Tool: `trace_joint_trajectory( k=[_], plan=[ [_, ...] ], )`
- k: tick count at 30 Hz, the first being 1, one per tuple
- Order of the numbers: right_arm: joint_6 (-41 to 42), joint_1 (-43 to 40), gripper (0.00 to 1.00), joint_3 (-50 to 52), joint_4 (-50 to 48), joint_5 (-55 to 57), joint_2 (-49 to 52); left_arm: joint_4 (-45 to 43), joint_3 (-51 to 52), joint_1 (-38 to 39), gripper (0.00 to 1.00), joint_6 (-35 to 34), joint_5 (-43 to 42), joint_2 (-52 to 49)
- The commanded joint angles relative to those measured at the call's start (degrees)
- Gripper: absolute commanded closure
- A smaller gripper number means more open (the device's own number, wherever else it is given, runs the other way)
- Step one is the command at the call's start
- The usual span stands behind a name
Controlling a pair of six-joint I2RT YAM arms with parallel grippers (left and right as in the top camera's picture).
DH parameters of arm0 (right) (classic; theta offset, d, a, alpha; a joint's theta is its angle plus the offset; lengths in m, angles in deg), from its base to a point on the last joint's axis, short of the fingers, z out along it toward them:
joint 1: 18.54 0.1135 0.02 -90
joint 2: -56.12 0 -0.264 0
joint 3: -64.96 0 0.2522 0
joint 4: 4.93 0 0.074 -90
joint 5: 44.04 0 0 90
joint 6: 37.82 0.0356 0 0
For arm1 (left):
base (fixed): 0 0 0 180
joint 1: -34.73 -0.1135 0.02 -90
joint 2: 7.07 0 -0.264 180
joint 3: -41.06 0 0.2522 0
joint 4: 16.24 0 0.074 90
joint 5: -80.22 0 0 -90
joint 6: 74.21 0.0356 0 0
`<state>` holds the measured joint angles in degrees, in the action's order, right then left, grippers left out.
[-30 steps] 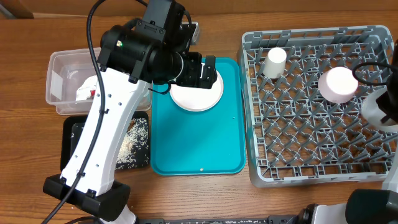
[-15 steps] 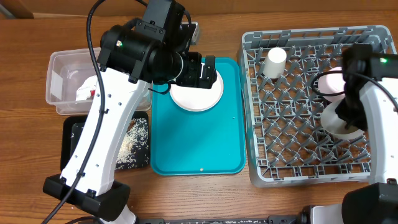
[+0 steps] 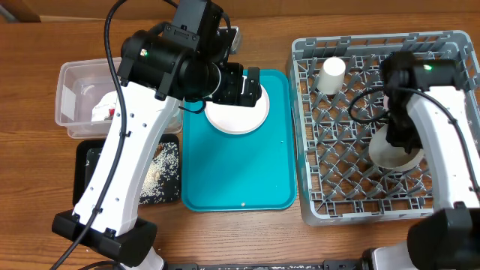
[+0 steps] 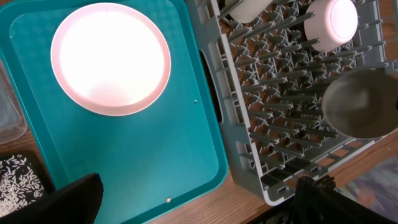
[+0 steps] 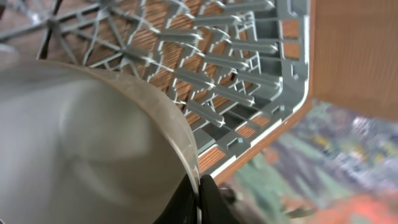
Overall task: Sort waste into correct bins and load items into the dishwasher
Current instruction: 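Lower the white bowl into the grey rack and open the right gripper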
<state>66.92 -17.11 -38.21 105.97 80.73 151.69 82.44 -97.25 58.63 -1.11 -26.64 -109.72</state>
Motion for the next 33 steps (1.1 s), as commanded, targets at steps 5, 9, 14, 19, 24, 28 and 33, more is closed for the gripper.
trace_joint_trajectory(
  k=[5,9,14,19,24,28,33],
  plan=[
    [-7.4,1.8,0.96,0.1,-0.1,15.8,4.0,0.1,-0.6,-0.1,0.0,0.7,0.8,0.2],
    [-7.8,1.4,0.96,0.0,-0.1,29.0,4.2,0.1,-0.6,-0.1,0.0,0.6,0.8,0.2],
    [-11.6,1.4,0.96,0.0,-0.1,25.8,4.2,0.1,-0.6,-0.1,0.0,0.7,0.8,0.2],
    [-22.2,-3.1,0.96,0.0,-4.6,28.2,4.4,0.1,-0.6,-0.1,0.0,0.7,0.8,0.2],
    [-25.4,-10.7,0.96,0.1,-8.9,28.2,5.5,0.1,-0.6,-0.1,0.0,0.6,0.8,0.2],
    [-25.7,-12.3,0.96,0.1,-11.3,28.2,5.5,0.1,-0.6,-0.1,0.0,0.6,0.8,0.2],
    [-25.6,-11.8,0.96,0.1,-11.2,26.8,6.4,0.1,-0.6,-0.1,0.0,0.6,0.8,0.2]
  ],
)
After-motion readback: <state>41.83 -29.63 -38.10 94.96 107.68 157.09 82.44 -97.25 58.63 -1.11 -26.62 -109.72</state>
